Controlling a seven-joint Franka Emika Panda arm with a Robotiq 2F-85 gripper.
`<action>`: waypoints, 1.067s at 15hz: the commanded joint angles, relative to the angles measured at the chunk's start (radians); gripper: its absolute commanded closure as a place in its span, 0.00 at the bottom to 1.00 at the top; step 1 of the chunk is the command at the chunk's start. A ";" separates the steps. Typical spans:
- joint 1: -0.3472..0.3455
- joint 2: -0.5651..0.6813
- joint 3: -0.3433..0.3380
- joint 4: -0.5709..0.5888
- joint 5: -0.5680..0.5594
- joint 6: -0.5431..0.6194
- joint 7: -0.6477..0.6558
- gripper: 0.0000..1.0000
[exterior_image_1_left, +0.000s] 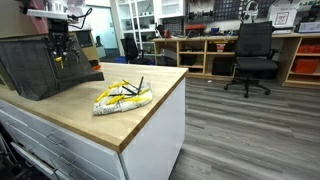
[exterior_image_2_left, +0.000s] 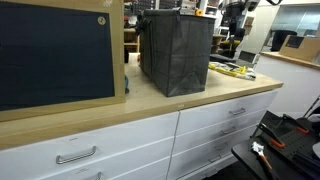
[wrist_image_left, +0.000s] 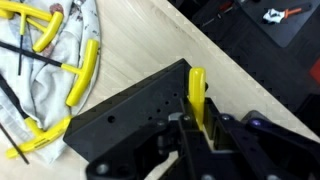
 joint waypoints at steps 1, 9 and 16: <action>-0.011 -0.008 -0.011 -0.047 0.069 0.116 0.146 0.96; 0.026 -0.065 -0.020 -0.180 -0.015 0.406 0.488 0.96; 0.045 -0.144 0.021 -0.237 -0.109 0.244 0.234 0.96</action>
